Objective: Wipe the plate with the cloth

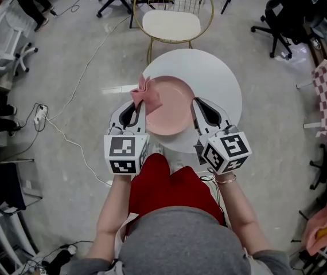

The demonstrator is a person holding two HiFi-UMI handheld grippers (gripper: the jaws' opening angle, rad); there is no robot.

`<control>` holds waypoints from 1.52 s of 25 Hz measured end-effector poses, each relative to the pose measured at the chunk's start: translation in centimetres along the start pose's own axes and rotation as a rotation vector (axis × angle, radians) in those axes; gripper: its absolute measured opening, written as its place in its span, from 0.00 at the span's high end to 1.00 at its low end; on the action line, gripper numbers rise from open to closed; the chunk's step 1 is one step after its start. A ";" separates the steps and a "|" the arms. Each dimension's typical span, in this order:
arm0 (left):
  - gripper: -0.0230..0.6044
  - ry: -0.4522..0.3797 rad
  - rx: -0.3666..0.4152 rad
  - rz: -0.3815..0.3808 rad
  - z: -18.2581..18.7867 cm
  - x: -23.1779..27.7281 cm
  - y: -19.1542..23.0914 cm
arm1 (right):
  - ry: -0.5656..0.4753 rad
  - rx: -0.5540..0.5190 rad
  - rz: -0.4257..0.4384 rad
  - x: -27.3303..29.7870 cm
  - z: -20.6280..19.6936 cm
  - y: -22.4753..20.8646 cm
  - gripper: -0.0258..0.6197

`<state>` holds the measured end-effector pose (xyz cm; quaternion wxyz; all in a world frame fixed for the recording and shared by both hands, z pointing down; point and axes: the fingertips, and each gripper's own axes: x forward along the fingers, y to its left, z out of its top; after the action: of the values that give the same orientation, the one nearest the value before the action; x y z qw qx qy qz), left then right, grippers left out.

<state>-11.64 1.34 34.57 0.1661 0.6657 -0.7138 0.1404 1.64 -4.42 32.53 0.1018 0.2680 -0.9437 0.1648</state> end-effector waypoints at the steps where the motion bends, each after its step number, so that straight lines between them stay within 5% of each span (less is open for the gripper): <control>1: 0.91 -0.015 -0.003 0.005 0.4 -0.5 -0.4 | -0.009 -0.002 0.005 -0.6 0.3 0.1 0.91; 13: 0.91 -0.164 -0.016 0.065 2.2 -7.3 -5.1 | -0.159 -0.074 0.056 -7.9 2.4 1.7 0.92; 38: 0.91 -0.281 -0.008 0.135 3.8 -14.7 -9.9 | -0.182 -0.150 0.081 -14.2 1.5 3.0 0.92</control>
<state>-1.05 12.30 24.66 0.0573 0.6286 -0.7737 0.0541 11.69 4.15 26.36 0.0289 0.2352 -0.9688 0.0725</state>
